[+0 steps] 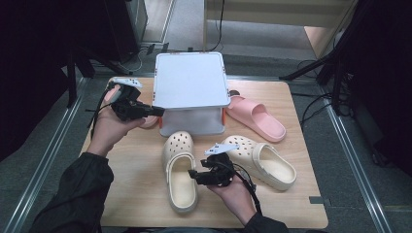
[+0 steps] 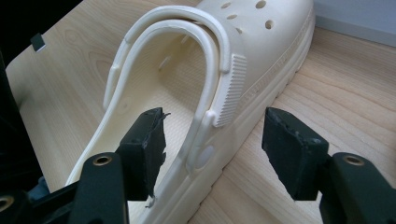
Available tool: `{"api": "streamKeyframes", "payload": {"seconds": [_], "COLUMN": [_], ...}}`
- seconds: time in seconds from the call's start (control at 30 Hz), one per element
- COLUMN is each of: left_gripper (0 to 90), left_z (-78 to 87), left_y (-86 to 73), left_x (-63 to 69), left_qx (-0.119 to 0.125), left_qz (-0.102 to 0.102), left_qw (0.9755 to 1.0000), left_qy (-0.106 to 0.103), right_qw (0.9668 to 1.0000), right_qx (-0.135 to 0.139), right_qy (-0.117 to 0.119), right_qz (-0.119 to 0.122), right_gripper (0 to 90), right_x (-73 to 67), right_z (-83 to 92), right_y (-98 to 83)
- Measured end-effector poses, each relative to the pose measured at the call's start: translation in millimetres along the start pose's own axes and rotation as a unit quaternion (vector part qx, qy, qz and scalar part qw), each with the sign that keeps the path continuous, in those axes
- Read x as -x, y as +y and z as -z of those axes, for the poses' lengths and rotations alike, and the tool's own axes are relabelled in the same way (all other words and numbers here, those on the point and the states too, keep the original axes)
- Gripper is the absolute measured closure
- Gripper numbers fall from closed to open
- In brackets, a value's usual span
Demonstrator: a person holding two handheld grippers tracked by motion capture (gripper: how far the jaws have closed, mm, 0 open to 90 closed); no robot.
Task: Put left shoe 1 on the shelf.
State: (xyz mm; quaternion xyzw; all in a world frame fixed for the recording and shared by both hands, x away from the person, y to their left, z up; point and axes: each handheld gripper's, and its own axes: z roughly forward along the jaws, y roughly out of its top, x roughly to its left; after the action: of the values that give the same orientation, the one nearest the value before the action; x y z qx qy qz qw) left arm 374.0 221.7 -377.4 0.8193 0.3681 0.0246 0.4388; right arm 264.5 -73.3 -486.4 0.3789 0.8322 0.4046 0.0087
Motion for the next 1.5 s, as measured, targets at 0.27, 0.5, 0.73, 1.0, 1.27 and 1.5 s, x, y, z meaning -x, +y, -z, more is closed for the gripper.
{"api": "streamKeyframes", "payload": {"seconds": [0.27, 0.5, 0.73, 1.0, 1.27, 1.5], "left_gripper": [89.0, 89.1, 89.1, 89.2, 89.2, 89.2], "left_z": [2.3, -9.6, -15.1, -14.2, -12.5, -12.6], "left_y": [22.5, 22.4, 17.9, 17.0, 16.3, 16.4], "left_x": [-14.3, -27.2, -31.4, -31.0, -32.6, -31.1], "left_qx": [0.003, -0.010, -0.013, -0.012, -0.012, -0.012], "left_qz": [0.009, 0.002, -0.002, -0.008, -0.007, -0.011], "left_qw": [0.9999, 0.9999, 0.9999, 0.9998, 0.9997, 0.9996], "left_qy": [-0.008, 0.008, 0.010, 0.016, 0.019, 0.023], "right_qw": [1.0000, 0.9997, 0.9990, 0.9967, 0.9954, 0.9939], "right_qx": [-0.005, -0.013, -0.018, -0.007, 0.009, 0.034], "right_qy": [-0.008, -0.020, -0.041, -0.079, -0.091, -0.095], "right_qz": [0.001, 0.000, -0.004, -0.018, -0.030, -0.046], "right_gripper": [40.0, 40.5, 43.6, 68.3, 78.1, 78.3], "right_x": [-2.9, -4.0, -5.4, -1.2, 9.5, 18.3], "right_z": [-10.6, -24.5, -39.1, -42.8, -34.2, -25.1], "right_y": [1.7, 4.0, 7.9, 10.8, 22.4, 48.0]}}
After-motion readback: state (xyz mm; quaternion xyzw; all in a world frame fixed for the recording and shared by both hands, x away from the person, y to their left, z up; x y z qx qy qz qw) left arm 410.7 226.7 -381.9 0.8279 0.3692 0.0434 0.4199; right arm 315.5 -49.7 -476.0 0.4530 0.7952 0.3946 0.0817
